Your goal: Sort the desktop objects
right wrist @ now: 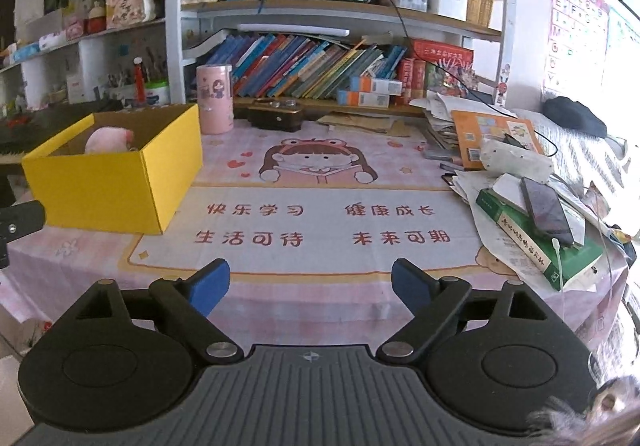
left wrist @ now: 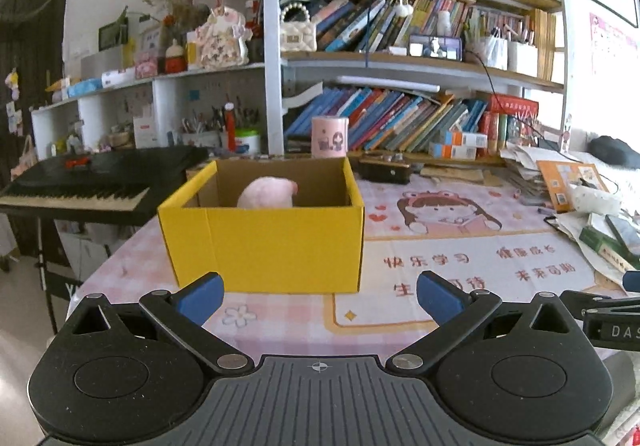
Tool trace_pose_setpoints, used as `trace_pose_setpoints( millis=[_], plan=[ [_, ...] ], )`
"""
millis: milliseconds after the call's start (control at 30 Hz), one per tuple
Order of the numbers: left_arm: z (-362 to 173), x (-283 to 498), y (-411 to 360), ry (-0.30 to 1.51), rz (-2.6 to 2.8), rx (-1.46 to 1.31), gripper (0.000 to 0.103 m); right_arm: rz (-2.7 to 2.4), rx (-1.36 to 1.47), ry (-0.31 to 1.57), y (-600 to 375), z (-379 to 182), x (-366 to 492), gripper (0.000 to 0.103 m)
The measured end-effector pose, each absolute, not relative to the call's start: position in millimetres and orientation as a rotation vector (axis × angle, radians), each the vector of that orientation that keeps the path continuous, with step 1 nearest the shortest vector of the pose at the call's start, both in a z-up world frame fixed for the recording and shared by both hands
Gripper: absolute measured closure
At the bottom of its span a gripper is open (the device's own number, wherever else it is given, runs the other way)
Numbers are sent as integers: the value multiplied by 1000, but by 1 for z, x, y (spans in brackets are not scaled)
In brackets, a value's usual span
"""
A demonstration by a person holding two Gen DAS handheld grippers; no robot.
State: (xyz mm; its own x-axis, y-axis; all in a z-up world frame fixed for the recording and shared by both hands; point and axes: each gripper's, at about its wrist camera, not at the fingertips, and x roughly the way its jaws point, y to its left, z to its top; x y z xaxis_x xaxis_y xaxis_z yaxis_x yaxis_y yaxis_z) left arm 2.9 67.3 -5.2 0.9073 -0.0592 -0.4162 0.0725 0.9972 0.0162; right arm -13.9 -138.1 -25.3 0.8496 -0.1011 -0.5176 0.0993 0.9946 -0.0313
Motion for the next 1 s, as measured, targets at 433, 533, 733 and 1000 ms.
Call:
trace_pose_setpoints(
  millis=[433,533,733,1000],
  plan=[
    [-15,2,56,493,-69,40,0,-104,-2,596,-145,-33,-18,0],
    [-17,2,54,505,-73,40,0,-104,3,604,-147,-34,-18,0],
    [-19,2,49,525,-90,50,0,-107,13,615,-151,-36,-19,0],
    [-19,1,44,534,-101,68,0,-113,21,625,-153,-37,-21,0]
  ],
)
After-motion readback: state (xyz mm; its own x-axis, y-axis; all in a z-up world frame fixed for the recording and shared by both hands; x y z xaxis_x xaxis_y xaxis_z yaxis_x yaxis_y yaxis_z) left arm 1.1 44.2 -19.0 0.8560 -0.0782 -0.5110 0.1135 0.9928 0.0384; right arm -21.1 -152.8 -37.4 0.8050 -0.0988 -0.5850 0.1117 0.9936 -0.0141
